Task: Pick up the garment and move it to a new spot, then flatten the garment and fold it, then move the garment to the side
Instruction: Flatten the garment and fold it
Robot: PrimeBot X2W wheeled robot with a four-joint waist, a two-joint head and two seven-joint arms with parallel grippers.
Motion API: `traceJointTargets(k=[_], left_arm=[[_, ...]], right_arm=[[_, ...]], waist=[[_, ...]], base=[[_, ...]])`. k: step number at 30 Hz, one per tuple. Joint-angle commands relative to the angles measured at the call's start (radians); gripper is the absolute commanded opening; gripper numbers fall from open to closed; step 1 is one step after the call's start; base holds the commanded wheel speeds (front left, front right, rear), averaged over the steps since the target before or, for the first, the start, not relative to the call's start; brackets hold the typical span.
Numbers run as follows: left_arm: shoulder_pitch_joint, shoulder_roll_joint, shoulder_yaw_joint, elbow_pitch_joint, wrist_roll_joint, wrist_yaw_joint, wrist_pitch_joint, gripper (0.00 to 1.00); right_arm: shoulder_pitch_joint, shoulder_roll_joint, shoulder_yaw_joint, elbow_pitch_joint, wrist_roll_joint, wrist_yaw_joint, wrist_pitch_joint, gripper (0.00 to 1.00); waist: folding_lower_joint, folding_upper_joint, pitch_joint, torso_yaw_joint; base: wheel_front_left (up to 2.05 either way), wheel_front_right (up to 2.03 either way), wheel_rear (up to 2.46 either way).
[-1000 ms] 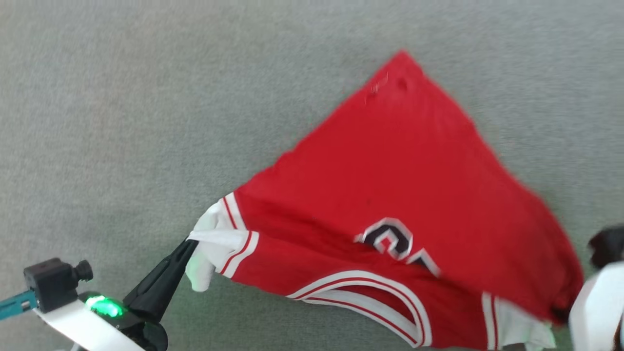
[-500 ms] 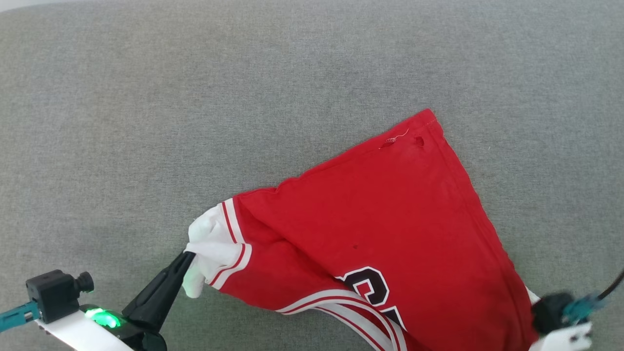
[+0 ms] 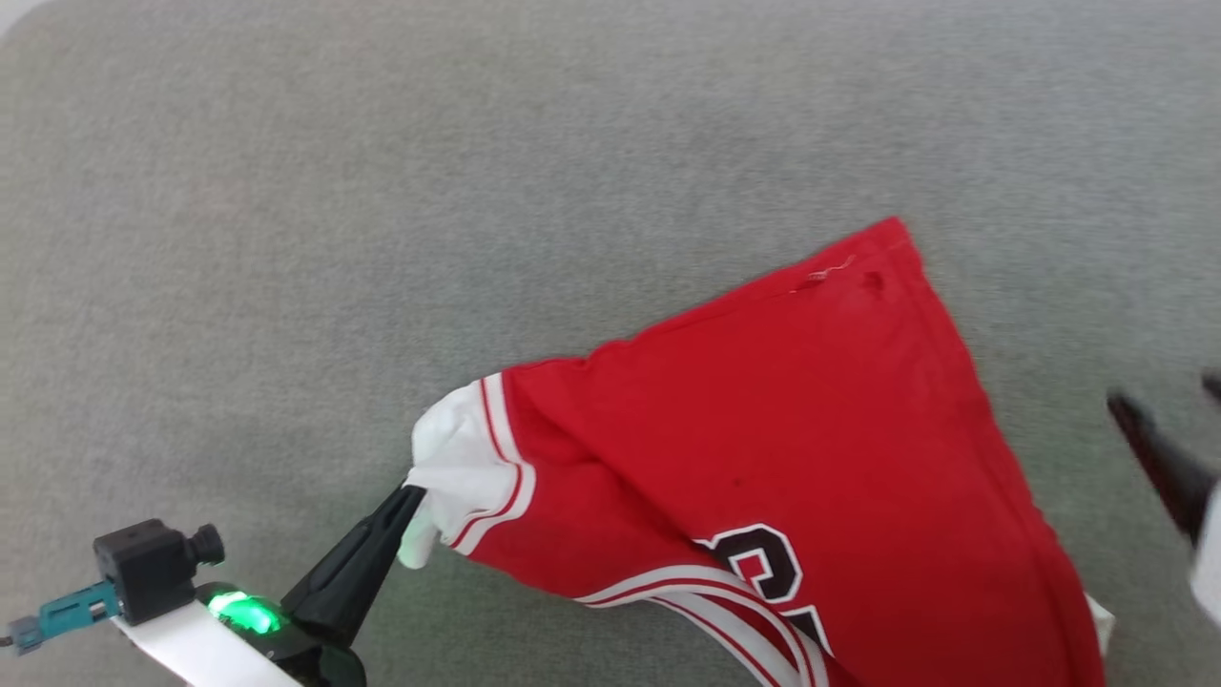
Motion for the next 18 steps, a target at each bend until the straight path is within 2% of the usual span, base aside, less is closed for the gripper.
traceJointTargets(k=[1,4,11,18], left_arm=[[-0.016,-0.005,-0.003,-0.004,-0.002,0.002,-0.005,0.00],[-0.037,-0.013,-0.019,-0.006,-0.004,0.002,-0.005,0.00],[-0.094,-0.044,-0.058,0.007,-0.017,0.002,-0.005,0.00],[-0.128,-0.070,-0.074,0.019,-0.029,0.002,-0.005,0.00]], right_arm=[[-0.051,-0.007,0.027,0.036,-0.020,0.000,-0.015,1.00],[-0.169,-0.030,0.106,0.148,-0.064,0.000,-0.029,1.00],[-0.383,-0.012,0.237,0.462,-0.110,0.000,-0.092,1.00],[-0.475,-0.071,0.319,0.639,-0.155,0.000,-0.110,1.00]], waist=[[0.0000,-0.0001,0.017,0.017],[0.0000,-0.0001,0.042,0.036],[0.0000,-0.0001,0.085,0.093],[0.0000,-0.0001,0.104,0.124]], base=[[0.00,0.00,0.00],[0.00,0.00,0.00],[0.00,0.00,0.00],[0.00,0.00,0.00]])
